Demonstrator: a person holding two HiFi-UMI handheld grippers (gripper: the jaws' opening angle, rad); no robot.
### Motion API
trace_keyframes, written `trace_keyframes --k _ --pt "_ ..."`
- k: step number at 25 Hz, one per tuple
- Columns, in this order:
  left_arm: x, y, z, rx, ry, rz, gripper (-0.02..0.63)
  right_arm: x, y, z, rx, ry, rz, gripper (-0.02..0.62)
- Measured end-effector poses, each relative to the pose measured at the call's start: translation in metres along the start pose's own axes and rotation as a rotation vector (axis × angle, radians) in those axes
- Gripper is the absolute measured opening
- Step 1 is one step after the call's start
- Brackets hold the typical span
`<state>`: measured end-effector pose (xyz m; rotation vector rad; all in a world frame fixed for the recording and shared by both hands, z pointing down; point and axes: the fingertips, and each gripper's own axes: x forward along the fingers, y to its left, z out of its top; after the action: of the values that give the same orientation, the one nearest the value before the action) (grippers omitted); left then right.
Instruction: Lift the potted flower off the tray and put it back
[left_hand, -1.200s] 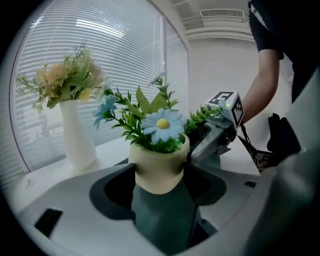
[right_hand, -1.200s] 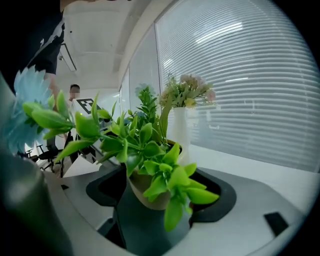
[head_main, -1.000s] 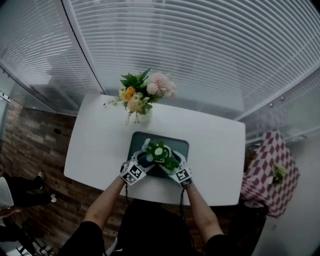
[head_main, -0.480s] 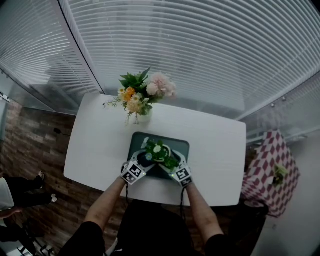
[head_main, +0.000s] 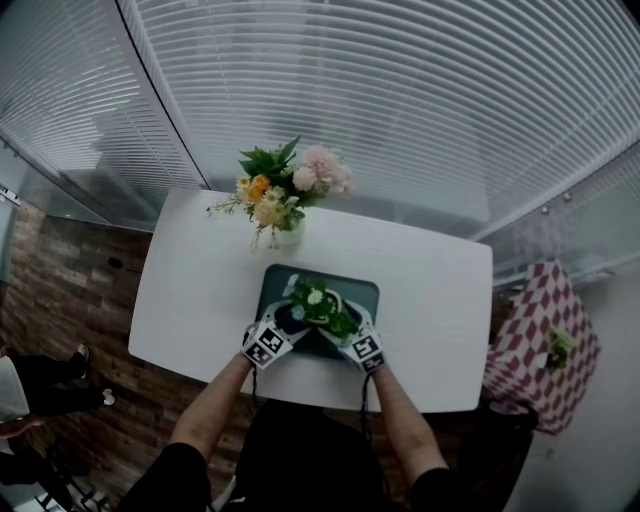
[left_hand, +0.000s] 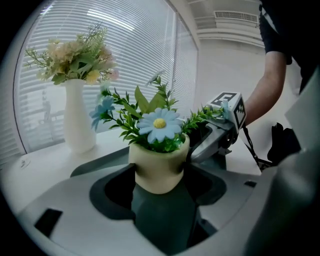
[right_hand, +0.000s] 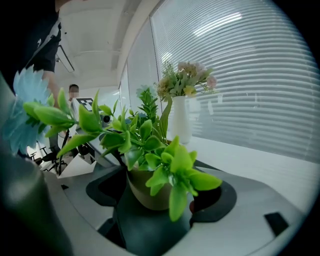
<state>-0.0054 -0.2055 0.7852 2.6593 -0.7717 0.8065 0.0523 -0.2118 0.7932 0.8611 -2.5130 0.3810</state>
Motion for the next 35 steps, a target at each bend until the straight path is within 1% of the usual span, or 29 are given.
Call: trace_keyframes --k 6,10,17,26,32,35 --pt "-0.002 0.001 0.001 0.006 -0.008 0.010 0.282 0.000 0.000 0.002 -0.001 0.010 0.000 0.376" --pt "-0.008 0.001 0.006 0.000 -0.039 0.031 0.282 -0.005 0.003 0.011 -0.016 -0.016 -0.008 0.376" --pt "-0.023 -0.006 -0.001 -0.024 -0.051 0.048 0.282 -0.017 0.011 0.014 -0.012 -0.040 -0.020 0.376" --pt "-0.059 -0.020 0.014 -0.046 -0.151 0.130 0.282 -0.057 0.017 0.023 0.010 -0.114 -0.074 0.376" --pt "-0.083 -0.038 0.025 -0.054 -0.207 0.189 0.282 -0.090 0.032 0.024 -0.091 -0.161 -0.078 0.376" --pt "-0.095 -0.048 0.023 -0.053 -0.222 0.224 0.282 -0.111 0.046 0.032 -0.109 -0.166 -0.098 0.376"
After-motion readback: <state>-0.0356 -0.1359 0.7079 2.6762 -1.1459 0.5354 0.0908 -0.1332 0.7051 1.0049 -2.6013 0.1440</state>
